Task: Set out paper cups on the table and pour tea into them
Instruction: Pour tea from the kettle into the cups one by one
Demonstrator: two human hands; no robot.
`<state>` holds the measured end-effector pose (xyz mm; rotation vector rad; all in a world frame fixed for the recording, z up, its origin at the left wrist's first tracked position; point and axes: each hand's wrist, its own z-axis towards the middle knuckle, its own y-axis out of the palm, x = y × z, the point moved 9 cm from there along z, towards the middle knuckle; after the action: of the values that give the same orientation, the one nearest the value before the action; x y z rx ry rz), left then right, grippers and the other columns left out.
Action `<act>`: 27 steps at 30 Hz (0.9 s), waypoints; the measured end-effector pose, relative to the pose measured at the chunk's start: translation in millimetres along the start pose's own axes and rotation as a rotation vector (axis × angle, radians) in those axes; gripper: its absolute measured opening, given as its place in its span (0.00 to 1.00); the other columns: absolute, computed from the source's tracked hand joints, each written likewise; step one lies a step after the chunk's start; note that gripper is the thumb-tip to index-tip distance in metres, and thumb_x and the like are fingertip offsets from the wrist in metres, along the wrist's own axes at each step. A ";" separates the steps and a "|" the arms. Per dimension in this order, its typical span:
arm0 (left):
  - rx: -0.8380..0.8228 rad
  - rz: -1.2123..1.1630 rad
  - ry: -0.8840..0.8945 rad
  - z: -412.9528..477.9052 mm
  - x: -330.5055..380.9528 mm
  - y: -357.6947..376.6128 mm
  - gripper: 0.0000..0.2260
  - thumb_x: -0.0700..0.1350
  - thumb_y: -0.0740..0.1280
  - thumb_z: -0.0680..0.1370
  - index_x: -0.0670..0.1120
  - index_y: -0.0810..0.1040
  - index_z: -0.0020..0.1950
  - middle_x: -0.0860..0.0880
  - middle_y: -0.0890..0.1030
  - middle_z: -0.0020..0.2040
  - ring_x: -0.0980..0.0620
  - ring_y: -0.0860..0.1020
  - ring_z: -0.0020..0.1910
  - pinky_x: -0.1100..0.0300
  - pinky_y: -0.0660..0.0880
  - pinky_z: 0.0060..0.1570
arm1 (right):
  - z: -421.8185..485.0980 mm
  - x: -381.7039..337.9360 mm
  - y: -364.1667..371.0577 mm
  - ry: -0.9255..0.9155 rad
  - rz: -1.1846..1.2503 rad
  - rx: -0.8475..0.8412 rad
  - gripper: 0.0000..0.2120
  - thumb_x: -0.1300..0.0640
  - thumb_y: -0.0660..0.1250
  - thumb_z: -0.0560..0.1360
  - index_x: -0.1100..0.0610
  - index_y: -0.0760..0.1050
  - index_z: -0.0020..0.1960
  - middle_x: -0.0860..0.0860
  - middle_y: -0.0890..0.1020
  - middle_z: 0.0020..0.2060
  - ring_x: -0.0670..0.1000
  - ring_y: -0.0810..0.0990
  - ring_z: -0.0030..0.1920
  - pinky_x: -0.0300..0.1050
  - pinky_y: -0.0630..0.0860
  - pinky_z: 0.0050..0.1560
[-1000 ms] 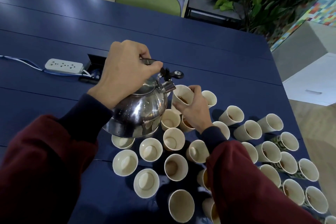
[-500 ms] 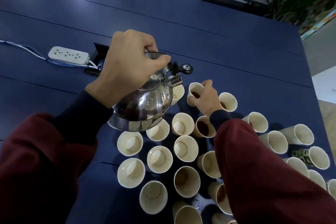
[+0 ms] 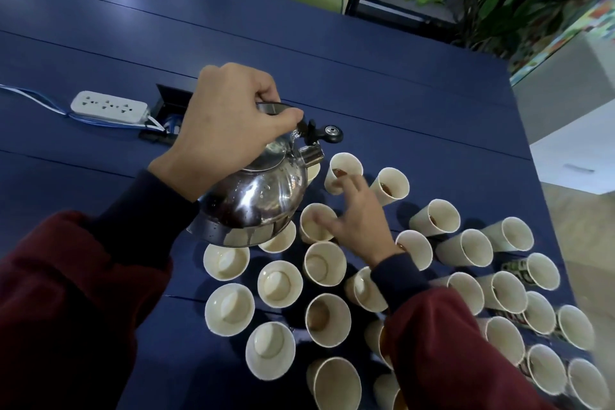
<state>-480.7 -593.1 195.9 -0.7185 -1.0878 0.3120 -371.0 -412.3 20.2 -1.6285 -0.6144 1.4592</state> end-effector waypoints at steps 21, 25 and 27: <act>-0.015 0.031 0.018 -25.2 15.5 -18.2 0.12 0.52 0.76 0.71 0.45 0.82 0.35 0.48 0.79 0.29 0.50 0.78 0.33 0.56 0.75 0.37 | -12.5 -6.5 17.3 0.134 -0.277 -0.005 0.30 0.41 0.73 0.71 0.58 0.70 0.65 0.56 0.77 0.58 0.60 0.76 0.58 0.55 0.72 0.56; -0.056 0.050 0.040 -33.9 23.4 -22.7 0.11 0.51 0.75 0.71 0.46 0.81 0.35 0.47 0.78 0.28 0.49 0.77 0.33 0.59 0.71 0.33 | -19.8 -18.4 -12.9 0.117 0.137 0.185 0.32 0.50 0.78 0.68 0.58 0.69 0.66 0.55 0.73 0.59 0.46 0.69 0.54 0.37 0.68 0.55; -0.066 0.077 0.063 -40.7 28.5 -25.2 0.10 0.50 0.74 0.71 0.46 0.81 0.34 0.46 0.78 0.28 0.47 0.77 0.34 0.60 0.70 0.32 | -27.1 -32.8 -23.6 0.046 0.208 0.218 0.33 0.54 0.78 0.66 0.59 0.69 0.67 0.56 0.73 0.59 0.39 0.66 0.52 0.27 0.64 0.54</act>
<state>-434.5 -610.9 221.6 -0.8254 -1.0158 0.3180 -347.3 -433.6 57.0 -1.5843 -0.2545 1.5729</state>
